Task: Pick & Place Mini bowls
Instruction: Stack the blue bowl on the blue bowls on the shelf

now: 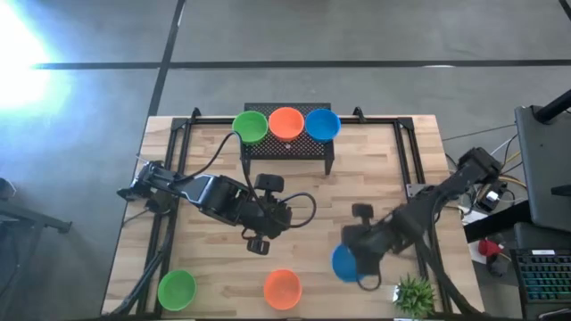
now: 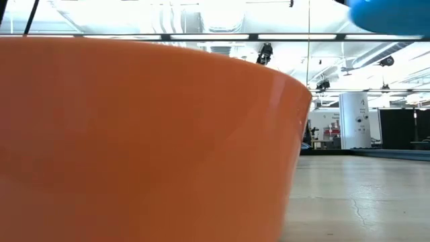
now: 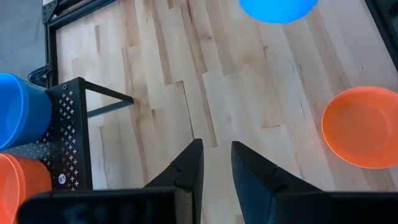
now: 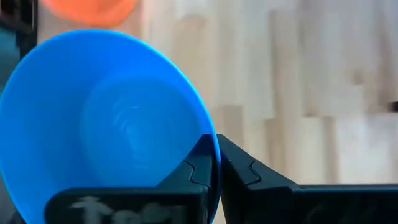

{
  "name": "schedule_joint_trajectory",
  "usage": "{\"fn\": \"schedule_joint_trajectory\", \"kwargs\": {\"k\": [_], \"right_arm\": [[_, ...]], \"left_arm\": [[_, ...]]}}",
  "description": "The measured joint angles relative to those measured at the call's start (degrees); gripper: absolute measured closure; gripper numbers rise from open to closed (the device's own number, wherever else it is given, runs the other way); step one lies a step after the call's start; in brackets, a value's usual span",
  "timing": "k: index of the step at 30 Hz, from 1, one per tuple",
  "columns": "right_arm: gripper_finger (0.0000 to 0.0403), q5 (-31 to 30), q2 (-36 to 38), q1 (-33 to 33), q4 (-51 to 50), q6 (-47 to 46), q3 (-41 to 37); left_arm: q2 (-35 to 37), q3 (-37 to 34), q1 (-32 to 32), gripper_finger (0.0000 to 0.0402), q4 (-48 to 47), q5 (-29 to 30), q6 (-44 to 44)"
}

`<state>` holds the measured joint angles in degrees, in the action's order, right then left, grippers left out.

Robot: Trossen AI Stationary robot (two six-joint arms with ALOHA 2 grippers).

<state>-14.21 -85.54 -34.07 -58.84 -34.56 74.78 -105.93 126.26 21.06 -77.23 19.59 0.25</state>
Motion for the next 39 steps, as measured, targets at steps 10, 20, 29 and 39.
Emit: {"fn": "schedule_joint_trajectory", "kwargs": {"k": [10,20,29,39], "right_arm": [[0.0394,-1.0,10.1,14.3,-1.2,5.5,2.2],[0.0394,0.9,15.1,33.7,-1.2,15.3,5.5],[0.0394,7.8,12.9,57.3,-0.5,23.3,11.6],[0.0394,17.5,2.3,71.5,1.9,30.8,15.5]], "left_arm": [[0.1,0.0,0.0,0.0326,0.0,0.0,0.2],[0.1,0.0,0.0,0.0326,0.0,0.0,1.8],[0.1,0.0,-0.1,0.0326,0.1,0.0,2.1],[0.1,0.0,-0.6,0.0326,0.1,0.0,1.5]]}}
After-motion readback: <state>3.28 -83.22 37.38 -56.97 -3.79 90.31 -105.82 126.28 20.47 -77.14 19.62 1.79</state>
